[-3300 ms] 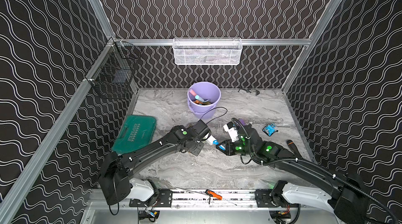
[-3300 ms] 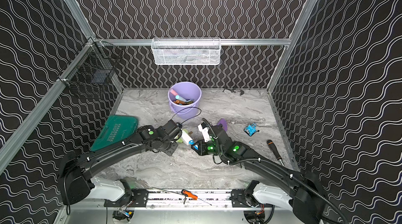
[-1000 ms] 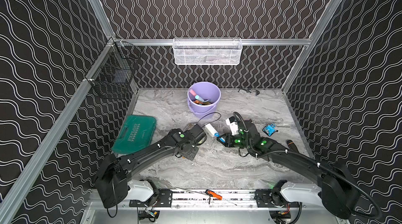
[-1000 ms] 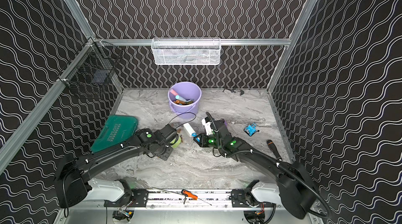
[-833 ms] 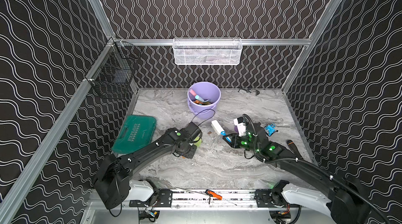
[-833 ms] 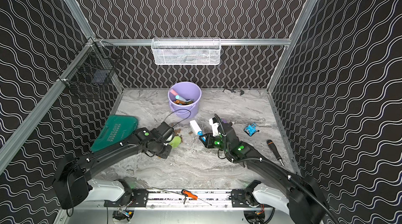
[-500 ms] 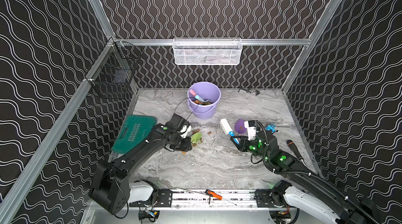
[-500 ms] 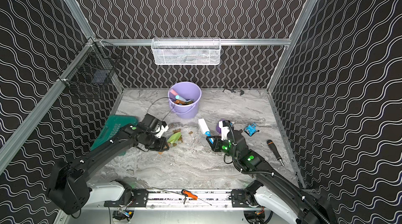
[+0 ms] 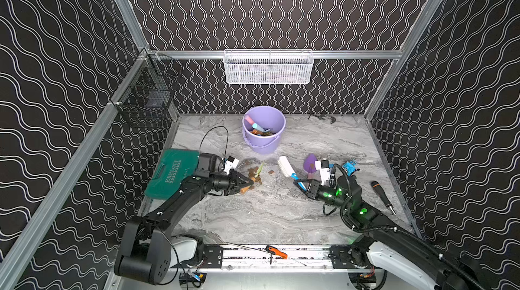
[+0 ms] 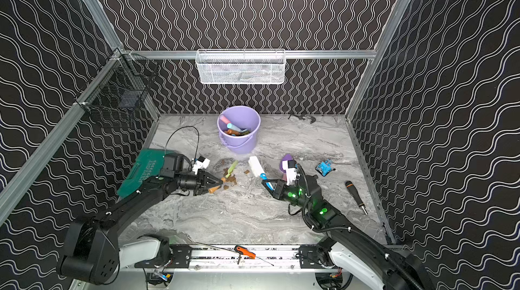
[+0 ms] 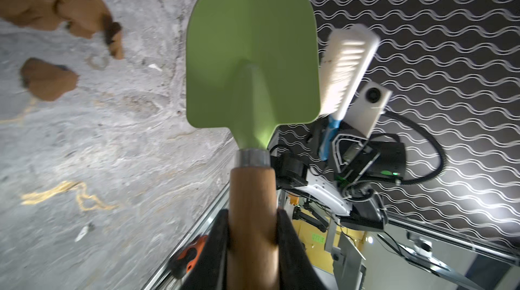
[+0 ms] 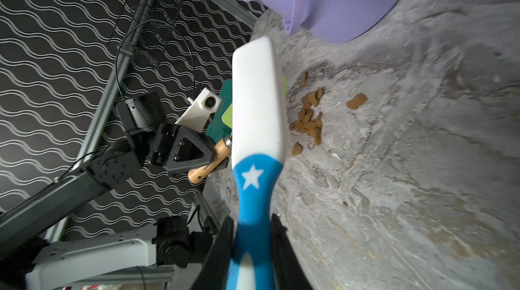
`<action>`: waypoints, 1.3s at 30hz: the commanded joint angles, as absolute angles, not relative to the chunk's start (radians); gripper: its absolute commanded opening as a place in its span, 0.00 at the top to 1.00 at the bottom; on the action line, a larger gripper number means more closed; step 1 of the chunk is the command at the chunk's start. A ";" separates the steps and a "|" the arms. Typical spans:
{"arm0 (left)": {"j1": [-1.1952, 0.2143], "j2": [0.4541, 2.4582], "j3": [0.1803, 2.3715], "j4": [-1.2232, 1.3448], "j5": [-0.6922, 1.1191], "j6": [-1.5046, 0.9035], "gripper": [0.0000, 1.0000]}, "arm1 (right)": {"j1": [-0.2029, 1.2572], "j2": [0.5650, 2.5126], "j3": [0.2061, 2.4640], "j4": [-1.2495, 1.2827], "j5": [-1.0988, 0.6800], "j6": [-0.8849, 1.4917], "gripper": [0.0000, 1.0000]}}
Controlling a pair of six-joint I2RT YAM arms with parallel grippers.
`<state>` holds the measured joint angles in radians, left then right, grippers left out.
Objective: Brush the soil off the hand trowel and place it into the bucket
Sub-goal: Brush off the soil from the hand trowel.
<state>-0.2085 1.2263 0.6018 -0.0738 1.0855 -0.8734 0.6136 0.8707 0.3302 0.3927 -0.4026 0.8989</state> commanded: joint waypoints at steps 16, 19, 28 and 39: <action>-0.207 1.198 0.554 0.317 1.117 -1.217 1.00 | 0.655 1.069 0.347 0.829 -0.494 1.028 1.00; -0.206 1.200 0.554 0.334 1.121 -1.226 1.00 | 0.663 1.107 0.356 0.847 -0.497 1.026 1.00; -0.206 1.198 0.545 0.355 1.137 -1.233 1.00 | 0.719 1.284 0.392 0.905 -0.503 1.006 1.00; -0.205 1.180 0.626 0.018 1.078 -0.992 1.00 | 0.716 1.303 0.343 0.878 -0.436 0.973 1.00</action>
<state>-0.2073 1.1889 0.5823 0.1772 1.0992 -1.1408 0.7189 1.3254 0.3279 0.8776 -0.4728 1.0088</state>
